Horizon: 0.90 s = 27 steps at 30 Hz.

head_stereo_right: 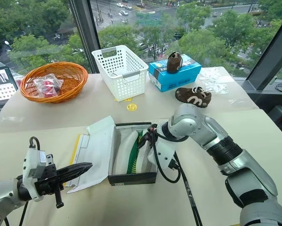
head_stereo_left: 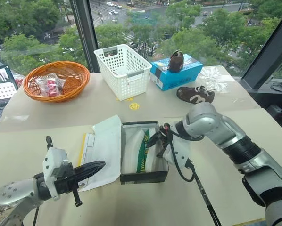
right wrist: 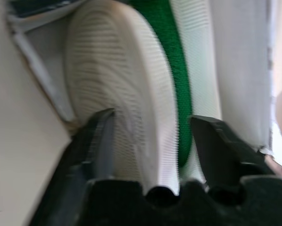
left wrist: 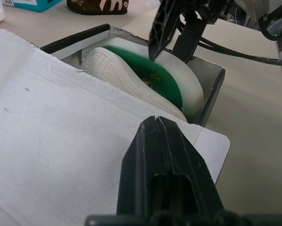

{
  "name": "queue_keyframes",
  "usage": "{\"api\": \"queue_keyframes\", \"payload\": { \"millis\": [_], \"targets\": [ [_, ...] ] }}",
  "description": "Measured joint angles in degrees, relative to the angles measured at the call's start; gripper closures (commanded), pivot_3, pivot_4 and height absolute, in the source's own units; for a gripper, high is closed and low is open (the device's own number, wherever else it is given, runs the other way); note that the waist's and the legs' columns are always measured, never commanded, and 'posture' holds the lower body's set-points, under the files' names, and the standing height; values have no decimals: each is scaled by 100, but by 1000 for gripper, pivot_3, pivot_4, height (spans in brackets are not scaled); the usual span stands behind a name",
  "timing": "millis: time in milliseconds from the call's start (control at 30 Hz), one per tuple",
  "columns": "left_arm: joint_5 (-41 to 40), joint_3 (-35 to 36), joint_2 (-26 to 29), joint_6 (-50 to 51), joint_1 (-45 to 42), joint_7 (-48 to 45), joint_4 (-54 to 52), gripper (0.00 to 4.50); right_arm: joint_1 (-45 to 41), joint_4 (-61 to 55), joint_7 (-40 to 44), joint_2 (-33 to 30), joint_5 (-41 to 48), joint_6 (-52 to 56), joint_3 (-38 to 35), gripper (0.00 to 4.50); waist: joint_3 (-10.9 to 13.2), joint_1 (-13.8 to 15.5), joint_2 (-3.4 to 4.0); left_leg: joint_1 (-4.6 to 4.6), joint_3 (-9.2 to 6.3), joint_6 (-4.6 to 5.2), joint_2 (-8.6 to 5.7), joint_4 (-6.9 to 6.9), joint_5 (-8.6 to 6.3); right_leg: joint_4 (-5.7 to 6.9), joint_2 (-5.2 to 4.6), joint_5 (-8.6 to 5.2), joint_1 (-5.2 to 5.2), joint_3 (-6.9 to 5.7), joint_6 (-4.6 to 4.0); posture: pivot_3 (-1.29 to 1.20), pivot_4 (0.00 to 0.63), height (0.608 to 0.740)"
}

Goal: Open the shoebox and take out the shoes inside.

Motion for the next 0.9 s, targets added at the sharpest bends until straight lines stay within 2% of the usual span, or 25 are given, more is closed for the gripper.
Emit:
{"api": "queue_keyframes", "payload": {
  "millis": [67,167,433,700,900],
  "targets": [
    [53,-29,-23,-10,-3,-1,31,4500,0,-3,5,-47,7,-14,1,3691,0,1,0,0,0,0,0,0,0,0,0,-1,0,-1,1,0,150,731],
    [59,-48,-51,-18,-8,-3,68,4500,0,-3,17,-75,-8,-16,1,4173,0,2,-1,1,0,0,1,1,0,1,1,0,1,0,1,0,150,731],
    [145,-96,-66,-122,-104,-17,111,4500,-1,96,-202,103,7,331,-49,4199,0,-43,0,2,0,-8,7,0,5,3,10,6,-3,2,-9,0,150,731],
    [302,-168,-77,-244,-164,-188,352,4500,-213,104,-285,399,1472,2050,-1020,4199,1,-25,1,-5,-2,-2,9,-1,2,-3,12,29,-5,-2,-47,0,150,731],
    [344,-168,-75,-377,-180,-350,466,4500,13,-45,-407,463,1864,2885,-1286,4199,1,1,1,-10,1,6,6,-2,-4,-10,8,26,-6,-2,-41,0,150,731]
  ]
}}
